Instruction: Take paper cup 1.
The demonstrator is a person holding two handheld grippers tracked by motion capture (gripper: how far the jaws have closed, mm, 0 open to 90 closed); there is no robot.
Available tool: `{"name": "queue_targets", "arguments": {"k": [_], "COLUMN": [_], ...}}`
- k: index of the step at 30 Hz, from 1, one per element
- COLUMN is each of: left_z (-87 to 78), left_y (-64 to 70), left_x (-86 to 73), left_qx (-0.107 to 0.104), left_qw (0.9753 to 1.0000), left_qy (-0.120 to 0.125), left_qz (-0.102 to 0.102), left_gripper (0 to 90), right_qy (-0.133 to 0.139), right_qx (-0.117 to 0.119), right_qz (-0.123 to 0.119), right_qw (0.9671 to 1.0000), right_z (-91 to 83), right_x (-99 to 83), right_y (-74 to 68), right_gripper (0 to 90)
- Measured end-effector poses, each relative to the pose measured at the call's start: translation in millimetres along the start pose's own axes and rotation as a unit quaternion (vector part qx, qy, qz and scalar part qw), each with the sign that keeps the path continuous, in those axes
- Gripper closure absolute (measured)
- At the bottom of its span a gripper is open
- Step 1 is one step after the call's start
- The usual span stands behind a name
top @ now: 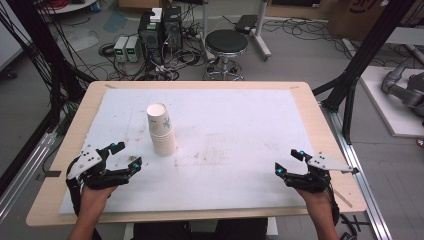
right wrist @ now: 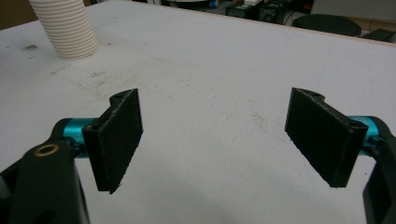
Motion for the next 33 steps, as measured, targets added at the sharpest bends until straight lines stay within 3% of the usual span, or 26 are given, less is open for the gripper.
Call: {"name": "queue_targets", "arguments": {"k": [11, 18, 25, 33], "left_z": [3.2, 6.2, 8.9, 17.8], "left_y": [-2.6, -2.5, -3.5, -2.4], "left_x": [-3.7, 11.9, 8.7, 20.3], "left_qx": [0.000, 0.001, -0.005, 0.000], "left_qw": [1.0000, 1.0000, 0.9999, 1.0000], "left_qy": [-0.005, 0.004, 0.000, -0.006], "left_qz": [-0.004, 0.002, -0.012, -0.006], "left_gripper": [15.7, 15.7, 15.7, 15.7], "right_qy": [-0.007, -0.009, 0.000, -0.013], "right_qx": [0.004, 0.006, 0.004, 0.014], "right_qz": [0.002, -0.005, -0.007, 0.007], "right_qw": [1.0000, 0.9999, 1.0000, 0.9998], "right_z": [6.5, 10.8, 20.2, 27.7], "right_x": [-3.6, 3.4, 17.5, 10.1], "right_y": [3.5, 6.3, 11.9, 23.2], "right_gripper": [19.6, 19.5, 19.5, 19.5]}}
Point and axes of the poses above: each handheld gripper's, and its own axes: z roughly forward along the jaws, x roughly out of its top, y roughly to its right, the point moved 9 cm from there along z, roughly forward along the jaws, and after that the axes turned 5 degrees about x, right-handed, at the moved point
